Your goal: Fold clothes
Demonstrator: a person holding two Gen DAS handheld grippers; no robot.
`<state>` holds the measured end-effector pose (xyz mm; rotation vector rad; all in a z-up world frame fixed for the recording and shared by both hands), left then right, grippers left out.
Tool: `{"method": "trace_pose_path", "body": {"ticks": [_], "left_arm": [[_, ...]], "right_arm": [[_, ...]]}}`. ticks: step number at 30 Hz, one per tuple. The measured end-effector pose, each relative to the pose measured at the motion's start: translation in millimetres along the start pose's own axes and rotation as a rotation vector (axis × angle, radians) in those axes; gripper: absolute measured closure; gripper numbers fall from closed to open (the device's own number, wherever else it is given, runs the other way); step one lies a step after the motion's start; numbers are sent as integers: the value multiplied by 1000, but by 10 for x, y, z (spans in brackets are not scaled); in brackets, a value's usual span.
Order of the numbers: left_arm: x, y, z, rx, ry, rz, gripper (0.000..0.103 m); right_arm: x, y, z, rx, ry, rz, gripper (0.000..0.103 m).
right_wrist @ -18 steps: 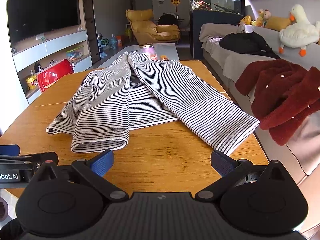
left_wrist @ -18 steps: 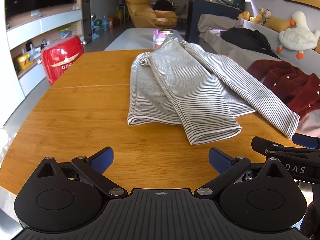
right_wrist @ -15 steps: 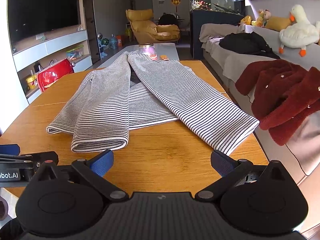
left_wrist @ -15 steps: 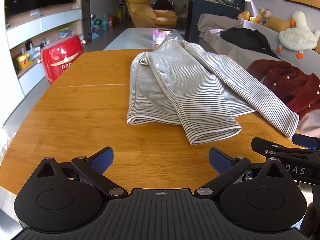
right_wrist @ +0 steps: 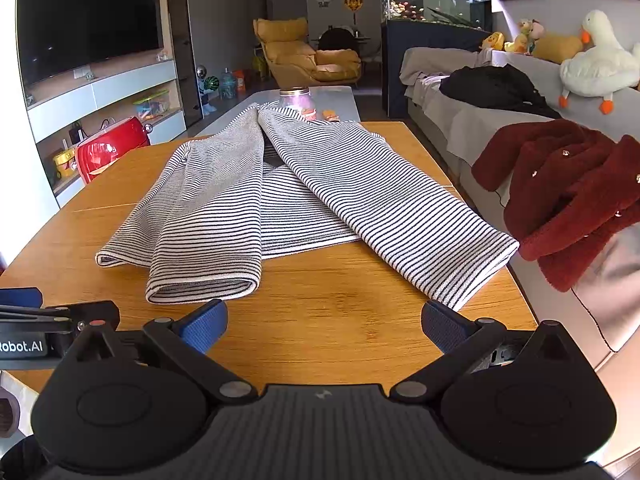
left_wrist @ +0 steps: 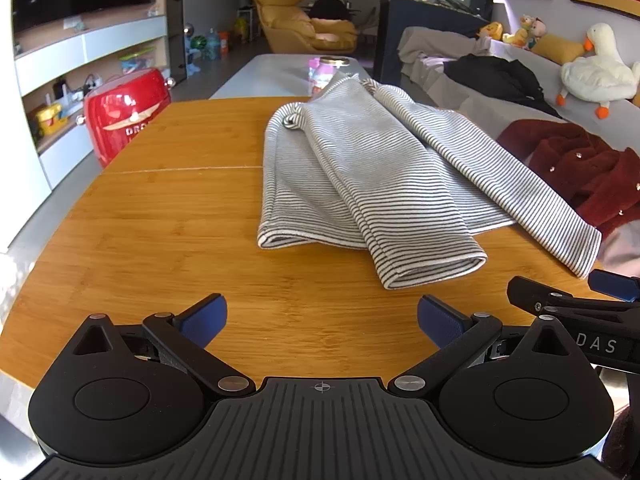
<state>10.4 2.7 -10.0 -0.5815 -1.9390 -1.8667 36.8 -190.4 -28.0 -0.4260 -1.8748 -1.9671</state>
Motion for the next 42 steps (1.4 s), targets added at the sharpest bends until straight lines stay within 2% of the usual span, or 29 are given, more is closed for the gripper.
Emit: {"method": "trace_pose_path", "body": {"ticks": [33, 42], "left_arm": [[-27, 18, 25, 15, -11, 18, 0], [-58, 4, 46, 19, -12, 25, 0]], "right_arm": [[-15, -10, -11, -16, 24, 6, 0], [-3, -44, -33, -52, 73, -5, 0]]}}
Point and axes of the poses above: each gripper's, at about its wrist camera, not at the fingertips, and x roughly against the way its jaws point, z to its left, y to its top, the point moved 1 cm from there along -x, roughly the way its jaws point, and after that the axes turned 9 degrees about -z, right-handed, at the moved point
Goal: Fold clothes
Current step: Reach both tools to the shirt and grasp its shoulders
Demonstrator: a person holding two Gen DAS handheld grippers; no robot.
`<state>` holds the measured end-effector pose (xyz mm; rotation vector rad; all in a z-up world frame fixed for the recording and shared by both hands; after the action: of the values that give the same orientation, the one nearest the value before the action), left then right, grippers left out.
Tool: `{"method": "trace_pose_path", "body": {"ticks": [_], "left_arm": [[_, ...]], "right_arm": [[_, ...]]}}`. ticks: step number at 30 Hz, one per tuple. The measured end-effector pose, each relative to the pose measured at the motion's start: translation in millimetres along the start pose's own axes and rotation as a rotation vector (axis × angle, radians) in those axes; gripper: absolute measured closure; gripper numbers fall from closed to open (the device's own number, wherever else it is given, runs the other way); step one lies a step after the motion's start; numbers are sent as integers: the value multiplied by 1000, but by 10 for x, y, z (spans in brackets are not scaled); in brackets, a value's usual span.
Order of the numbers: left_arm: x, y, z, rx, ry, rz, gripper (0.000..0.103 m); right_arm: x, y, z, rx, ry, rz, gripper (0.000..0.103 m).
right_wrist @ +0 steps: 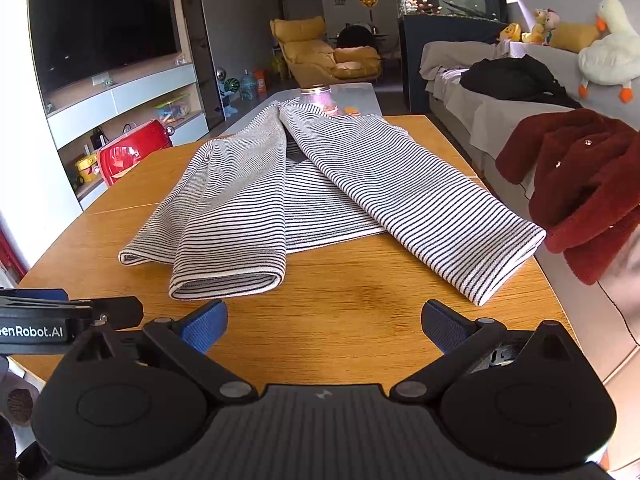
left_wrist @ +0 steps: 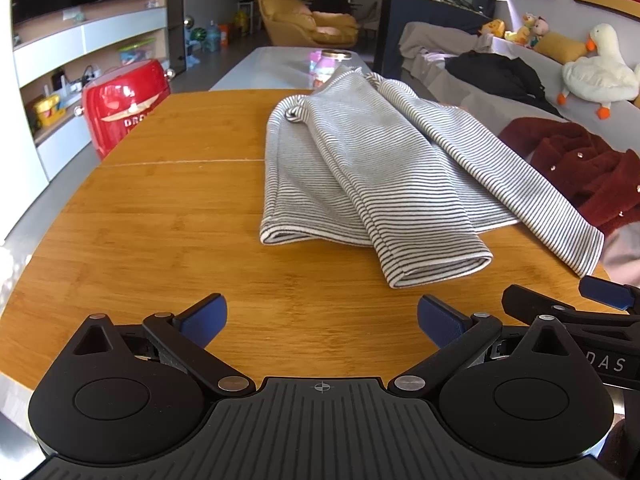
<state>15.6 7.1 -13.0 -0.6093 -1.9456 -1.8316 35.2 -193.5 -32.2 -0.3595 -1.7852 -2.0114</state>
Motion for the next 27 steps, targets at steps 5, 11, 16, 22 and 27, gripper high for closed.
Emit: {"method": "trace_pose_path", "body": {"ticks": [5, 11, 16, 22, 27], "left_arm": [[-74, 100, 31, -6, -71, -13, 0], [-515, 604, 107, 48, -304, -52, 0], [-1167, 1026, 268, 197, -353, -26, 0], [-1811, 1266, 425, 315, -374, 81, 33], [-2091, 1292, 530, 335, -331, 139, 31]], "right_arm": [[-33, 105, -126, -52, -10, -50, 0], [-411, 477, -255, -46, 68, -50, 0], [-774, 820, -308, -76, 48, -77, 0], [-1128, 909, -319, -160, 94, -27, 0], [-1262, 903, -296, -240, 233, -21, 0]]}}
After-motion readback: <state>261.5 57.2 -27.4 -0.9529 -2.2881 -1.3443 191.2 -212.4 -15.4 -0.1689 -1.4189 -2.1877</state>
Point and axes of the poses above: each gripper's, at about its wrist camera, not at the fingertips, and x roughly against the way its jaws point, z to its left, y to its top, the point moved 1 cm from there along -x, roughly the way its jaws point, and after that the axes turned 9 degrees about -z, right-handed, at the moved point
